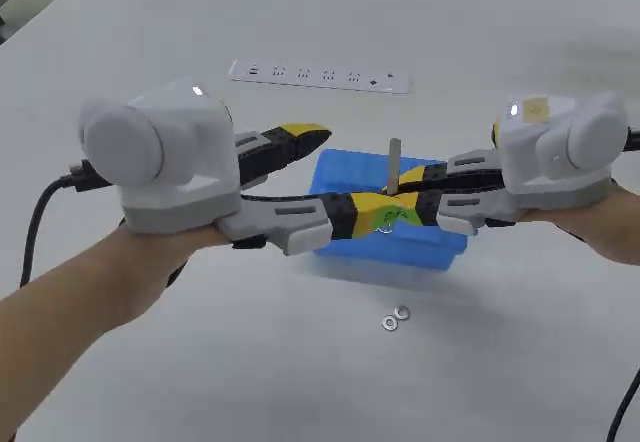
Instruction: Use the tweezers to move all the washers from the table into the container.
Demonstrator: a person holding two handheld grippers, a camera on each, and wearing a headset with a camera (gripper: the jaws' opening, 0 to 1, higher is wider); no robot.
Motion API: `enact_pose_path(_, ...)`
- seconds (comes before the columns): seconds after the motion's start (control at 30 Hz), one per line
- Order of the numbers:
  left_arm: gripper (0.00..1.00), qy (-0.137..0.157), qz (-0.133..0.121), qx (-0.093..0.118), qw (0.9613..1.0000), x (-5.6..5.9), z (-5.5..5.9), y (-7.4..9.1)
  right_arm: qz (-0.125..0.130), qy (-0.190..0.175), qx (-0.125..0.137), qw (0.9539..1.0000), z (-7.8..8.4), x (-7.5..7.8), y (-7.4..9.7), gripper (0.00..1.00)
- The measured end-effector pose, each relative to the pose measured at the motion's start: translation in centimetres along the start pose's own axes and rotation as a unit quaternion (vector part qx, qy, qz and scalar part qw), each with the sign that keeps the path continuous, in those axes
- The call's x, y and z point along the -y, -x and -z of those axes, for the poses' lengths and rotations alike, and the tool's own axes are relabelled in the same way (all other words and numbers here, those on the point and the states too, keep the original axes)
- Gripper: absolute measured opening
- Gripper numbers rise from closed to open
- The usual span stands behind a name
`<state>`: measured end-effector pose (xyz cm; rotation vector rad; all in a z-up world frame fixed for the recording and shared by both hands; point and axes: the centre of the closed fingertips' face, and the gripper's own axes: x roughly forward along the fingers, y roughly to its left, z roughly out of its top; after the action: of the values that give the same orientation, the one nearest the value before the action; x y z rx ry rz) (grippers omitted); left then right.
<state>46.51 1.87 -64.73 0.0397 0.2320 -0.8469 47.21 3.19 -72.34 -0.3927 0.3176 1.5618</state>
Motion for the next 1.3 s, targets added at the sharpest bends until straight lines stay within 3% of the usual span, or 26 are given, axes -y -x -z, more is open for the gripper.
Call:
enact_pose_path(0.1,0.51,-0.023,0.026,-0.013,0.9993,0.5,0.0,-1.1,-0.006,0.002,0.001,1.0000,-0.1,-0.3,0.2,0.08)
enact_pose_path(0.2,0.47,-0.026,0.034,-0.018,0.9989,0.6,0.3,-1.9,-0.012,0.002,0.004,0.9999,-0.1,-0.6,0.3,0.08)
enact_pose_path(0.3,0.36,-0.049,0.055,-0.030,0.9969,0.9,0.7,-2.2,-0.020,0.004,0.003,0.9998,0.0,-0.9,0.4,0.08)
enact_pose_path(0.33,0.27,-0.057,0.060,-0.034,0.9960,1.0,0.8,-2.1,-0.022,0.004,0.003,0.9998,0.0,-1.0,0.4,0.08)
enact_pose_path(0.37,0.21,-0.096,0.056,-0.029,0.9934,0.7,0.5,-2.2,-0.025,0.004,0.003,0.9997,0.0,-1.2,0.4,0.08)
enact_pose_path(0.4,0.18,-0.100,0.054,-0.025,0.9932,0.5,0.2,-2.2,-0.027,0.003,0.005,0.9996,-0.1,-1.2,0.4,0.08)
enact_pose_path(0.47,0.18,-0.067,0.068,-0.020,0.9953,0.7,-0.1,-2.2,-0.029,0.002,0.008,0.9995,-0.2,-1.4,0.5,0.08)
enact_pose_path(0.6,0.09,-0.076,0.093,-0.030,0.9923,0.9,0.0,-2.1,-0.031,0.001,0.012,0.9994,-0.4,-1.4,0.5,0.08)
enact_pose_path(0.63,0.08,-0.065,0.101,-0.026,0.9924,1.1,-0.1,-2.1,-0.028,0.000,0.014,0.9995,-0.4,-1.2,0.5,0.08)
enact_pose_path(0.67,0.08,-0.034,0.110,-0.020,0.9932,1.4,-0.3,-2.1,-0.029,0.000,0.014,0.9995,-0.5,-1.2,0.6,0.08)
enact_pose_path(0.9,0.05,-0.090,0.117,-0.037,0.9884,1.9,0.0,-2.1,-0.030,0.007,0.009,0.9995,-0.4,-1.4,0.6,0.09)
enact_pose_path(1.03,0.05,-0.110,0.111,-0.035,0.9870,2.2,-0.2,-2.2,-0.024,0.005,0.009,0.9997,-0.5,-1.4,0.7,0.10)
enact_pose_path(1.2,0.05,-0.125,0.104,-0.033,0.9861,2.6,-0.6,-2.3,-0.009,-0.003,0.008,0.9999,-0.8,-1.5,0.9,0.12)
enact_pose_path(1.3,0.05,-0.129,0.100,-0.033,0.9860,2.3,-0.9,-2.1,0.010,-0.016,0.016,0.9997,-1.4,-1.3,1.0,0.13)
